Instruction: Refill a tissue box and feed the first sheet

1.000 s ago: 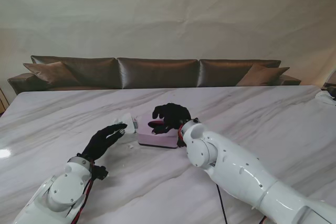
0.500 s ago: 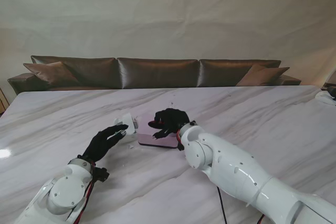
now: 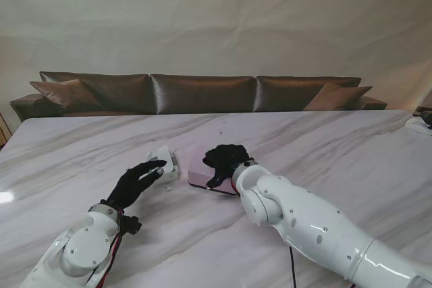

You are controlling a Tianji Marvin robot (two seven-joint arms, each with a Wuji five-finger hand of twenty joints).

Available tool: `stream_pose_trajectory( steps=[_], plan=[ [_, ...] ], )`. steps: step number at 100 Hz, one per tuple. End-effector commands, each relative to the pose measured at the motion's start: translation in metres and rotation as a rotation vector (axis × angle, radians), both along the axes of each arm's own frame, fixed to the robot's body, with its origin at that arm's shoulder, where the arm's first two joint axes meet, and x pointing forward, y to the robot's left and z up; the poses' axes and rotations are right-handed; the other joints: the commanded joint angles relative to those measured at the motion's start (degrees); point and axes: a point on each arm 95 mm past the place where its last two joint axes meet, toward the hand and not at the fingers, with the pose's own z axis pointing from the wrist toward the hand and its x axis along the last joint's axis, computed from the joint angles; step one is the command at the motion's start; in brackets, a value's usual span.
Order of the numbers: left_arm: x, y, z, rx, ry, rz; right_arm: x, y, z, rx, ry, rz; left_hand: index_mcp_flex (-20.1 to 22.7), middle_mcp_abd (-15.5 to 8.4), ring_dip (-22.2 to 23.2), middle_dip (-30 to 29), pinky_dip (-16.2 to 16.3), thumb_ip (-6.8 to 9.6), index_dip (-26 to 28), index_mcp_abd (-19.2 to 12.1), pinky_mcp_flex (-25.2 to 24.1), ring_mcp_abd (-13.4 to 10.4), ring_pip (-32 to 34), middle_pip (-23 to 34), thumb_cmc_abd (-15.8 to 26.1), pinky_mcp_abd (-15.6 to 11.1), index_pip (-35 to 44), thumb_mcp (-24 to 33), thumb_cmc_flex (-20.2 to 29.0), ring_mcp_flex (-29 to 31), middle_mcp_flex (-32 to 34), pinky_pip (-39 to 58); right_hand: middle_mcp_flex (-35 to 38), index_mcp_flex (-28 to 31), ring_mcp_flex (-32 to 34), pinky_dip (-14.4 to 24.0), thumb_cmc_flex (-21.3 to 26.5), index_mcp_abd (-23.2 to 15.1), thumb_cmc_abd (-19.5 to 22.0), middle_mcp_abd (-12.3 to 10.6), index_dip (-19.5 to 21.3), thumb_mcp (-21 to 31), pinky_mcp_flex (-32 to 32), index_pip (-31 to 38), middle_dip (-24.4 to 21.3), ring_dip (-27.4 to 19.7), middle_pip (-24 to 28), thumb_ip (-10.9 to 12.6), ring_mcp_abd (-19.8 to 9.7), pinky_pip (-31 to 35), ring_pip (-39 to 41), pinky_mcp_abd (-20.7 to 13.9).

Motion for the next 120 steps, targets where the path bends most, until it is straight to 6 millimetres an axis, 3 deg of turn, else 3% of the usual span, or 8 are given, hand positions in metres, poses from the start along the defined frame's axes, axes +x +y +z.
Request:
stream_pose_trajectory(
  steps=[1, 43, 69, 78, 87, 91, 97, 120],
  plan=[
    [-0.002, -0.002, 0.000, -0.003, 0.006, -0.007, 0.002, -0.006, -0.012, -0.035, 0.005, -0.009, 0.8, -0.1, 0.6, 0.7, 0.8, -1.71, 0.8, 0.1, -1.2, -0.3, -0.3, 1.0, 1.8, 1.4, 0.6, -1.3, -0.4, -0.3, -0.6, 27.5, 1.1, -1.9, 2.3, -0.5, 0.9, -1.9, -1.5, -2.3, 0.1, -0.3, 1.1, 0.5, 2.6, 2.8, 3.4, -0.6, 2.8, 6.1, 5.1, -11.9],
    [-0.006, 0.000, -0.001, -0.004, 0.004, 0.002, -0.002, -0.004, -0.021, -0.087, 0.022, -0.010, 0.9, -0.1, 0.6, 0.8, 0.8, -1.71, 1.0, 0.1, -1.2, -0.4, -0.3, 1.1, 1.9, 1.5, 0.7, -1.3, -0.4, -0.3, -0.6, 27.4, 1.5, -1.7, 5.3, -0.1, 2.5, -1.2, -2.9, -1.9, 0.2, 0.2, 1.7, 0.7, 4.2, 5.8, 3.6, -0.7, 2.1, 7.4, 9.9, -13.8],
    [-0.009, 0.002, -0.001, -0.003, 0.007, 0.013, 0.001, -0.001, -0.031, -0.113, 0.000, -0.012, 1.2, -0.1, 0.6, 0.8, 0.8, -1.72, 1.1, 0.2, -1.2, -0.3, -0.4, 1.1, 1.8, 1.5, 0.9, -1.3, -0.4, -0.3, -0.5, 27.4, 6.1, 2.4, 10.9, 0.8, 7.1, -5.7, -9.0, -4.9, 1.6, 2.3, 2.2, 3.6, 9.5, 15.9, 9.1, -1.5, -0.6, 8.9, 26.2, -16.6],
    [-0.009, 0.003, -0.001, -0.002, 0.007, 0.016, 0.002, 0.000, -0.036, -0.107, -0.021, -0.020, 1.3, -0.2, 0.6, 0.7, 0.8, -1.71, 1.1, 0.1, -1.2, -0.4, -0.3, 1.0, 1.8, 1.5, 1.0, -1.3, -0.4, -0.3, -0.5, 27.4, 9.8, 6.6, 12.6, 1.5, 10.5, -10.4, -11.3, -7.6, 6.4, 3.2, 2.5, 9.0, 15.3, 19.5, 14.9, -1.6, -1.4, 10.2, 34.1, -17.3],
    [-0.010, 0.004, -0.001, -0.001, 0.009, 0.018, 0.004, -0.001, -0.041, -0.093, -0.050, -0.033, 1.2, -0.1, 0.6, 0.7, 0.8, -1.71, 1.2, 0.2, -1.2, -0.3, -0.3, 1.0, 1.7, 1.5, 1.0, -1.3, -0.3, -0.3, -0.5, 27.4, 14.9, 12.2, 13.5, 1.9, 14.3, -18.9, -13.3, -11.7, 16.9, 4.0, 2.7, 19.3, 24.7, 23.9, 24.9, -1.4, -2.4, 11.2, 45.1, -17.2],
    [-0.010, 0.004, -0.001, 0.000, 0.009, 0.019, 0.004, -0.001, -0.041, -0.083, -0.066, -0.040, 1.3, -0.1, 0.6, 0.7, 0.8, -1.69, 1.2, 0.2, -1.2, -0.3, -0.3, 1.0, 1.6, 1.5, 1.0, -1.2, -0.2, -0.3, -0.5, 27.4, 17.7, 14.5, 13.5, 2.2, 17.8, -24.8, -17.3, -13.6, 19.3, 4.6, 2.8, 24.5, 30.4, 26.3, 28.8, -8.9, -2.9, 12.0, 51.2, -16.8],
    [-0.011, 0.004, 0.000, 0.003, 0.007, 0.022, 0.005, -0.001, -0.041, -0.059, -0.092, -0.051, 1.0, -0.2, 0.6, 0.8, 0.9, -1.67, 1.2, 0.3, -1.1, -0.3, -0.3, 1.1, 1.2, 1.4, 0.9, -1.2, 0.1, -0.2, -0.4, 27.5, 21.8, 19.6, 13.5, 2.3, 20.9, -30.2, -19.4, -15.2, 24.8, 5.7, 2.9, 28.5, 36.1, 29.5, 32.4, -12.2, -3.1, 13.0, 58.7, -15.5],
    [-0.011, 0.001, 0.004, 0.025, -0.022, 0.024, 0.003, -0.007, -0.020, 0.084, -0.126, -0.106, -0.2, -0.5, 0.9, 1.1, 4.5, -1.54, 1.1, 1.0, -1.2, -0.2, 0.8, 1.7, -1.7, 1.6, 0.9, -0.9, 1.7, 0.6, -0.4, 36.4, 30.6, 30.4, 13.4, 6.9, 23.1, -28.4, -20.5, -15.6, 40.9, 15.3, 4.1, 32.8, 47.5, 35.9, 38.4, -1.8, -5.8, 19.0, 69.6, -15.5]
  ],
)
